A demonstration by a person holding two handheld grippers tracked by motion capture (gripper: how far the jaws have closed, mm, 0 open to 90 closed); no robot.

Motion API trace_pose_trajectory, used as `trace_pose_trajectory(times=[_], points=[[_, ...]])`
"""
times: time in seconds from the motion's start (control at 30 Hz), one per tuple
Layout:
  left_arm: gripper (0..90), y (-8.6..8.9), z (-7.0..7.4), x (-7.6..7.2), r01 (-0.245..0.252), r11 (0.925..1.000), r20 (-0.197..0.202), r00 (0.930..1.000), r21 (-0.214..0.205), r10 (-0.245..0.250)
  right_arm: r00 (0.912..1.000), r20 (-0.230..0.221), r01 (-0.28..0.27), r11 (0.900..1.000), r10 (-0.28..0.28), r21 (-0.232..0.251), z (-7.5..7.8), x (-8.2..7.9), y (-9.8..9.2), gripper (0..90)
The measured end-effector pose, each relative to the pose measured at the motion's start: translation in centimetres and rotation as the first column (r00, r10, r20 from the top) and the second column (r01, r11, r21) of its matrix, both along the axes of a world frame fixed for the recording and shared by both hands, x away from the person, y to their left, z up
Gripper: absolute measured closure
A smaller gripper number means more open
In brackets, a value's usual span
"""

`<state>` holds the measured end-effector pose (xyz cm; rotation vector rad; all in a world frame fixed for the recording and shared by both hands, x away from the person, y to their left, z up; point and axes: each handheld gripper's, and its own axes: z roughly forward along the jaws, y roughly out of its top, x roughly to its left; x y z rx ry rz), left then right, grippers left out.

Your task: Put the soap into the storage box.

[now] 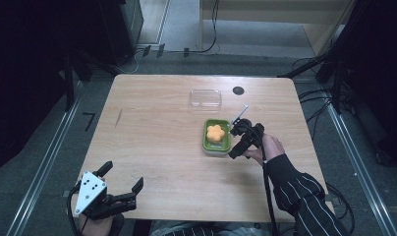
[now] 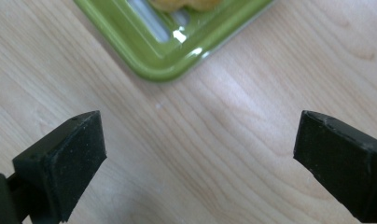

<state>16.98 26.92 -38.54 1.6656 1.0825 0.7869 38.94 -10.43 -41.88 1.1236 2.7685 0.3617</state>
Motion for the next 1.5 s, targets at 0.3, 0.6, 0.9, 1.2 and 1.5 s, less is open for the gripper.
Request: trace_pose_trajectory(times=[0.3,0.6,0.9,1.2,1.5], points=[[0.0,0.0,0.0,0.0,-0.005,1.0,-0.001,1.0,-0.001,0.005,0.9994,-0.024,0.026,0.9995,-0.026,-0.016,-0.7,-1.4,-1.9,2.1],[0.0,0.0,0.0,0.0,-0.004,1.0,0.0,1.0,-0.003,0.004,0.9976,-0.05,0.046,0.9983,-0.048,-0.034,-1.6,-3.0,-3.9,2.1],[0.0,0.0,0.0,0.0,-0.004,1.0,0.0,1.0,-0.003,0.004,0.9944,-0.068,0.077,0.9957,-0.08,-0.051,-2.4,-4.9,-5.6,2.2],[0.0,0.0,0.0,0.0,-0.004,1.0,-0.001,1.0,0.001,0.004,0.9917,-0.083,0.093,0.994,-0.098,-0.058,-3.2,-6.4,-6.7,2.2],[0.0,-0.1,0.0,-0.1,-0.004,1.0,0.003,1.0,0.0,0.004,0.9876,-0.108,0.108,0.9921,-0.114,-0.065,-4.0,-7.5,-7.6,2.1]])
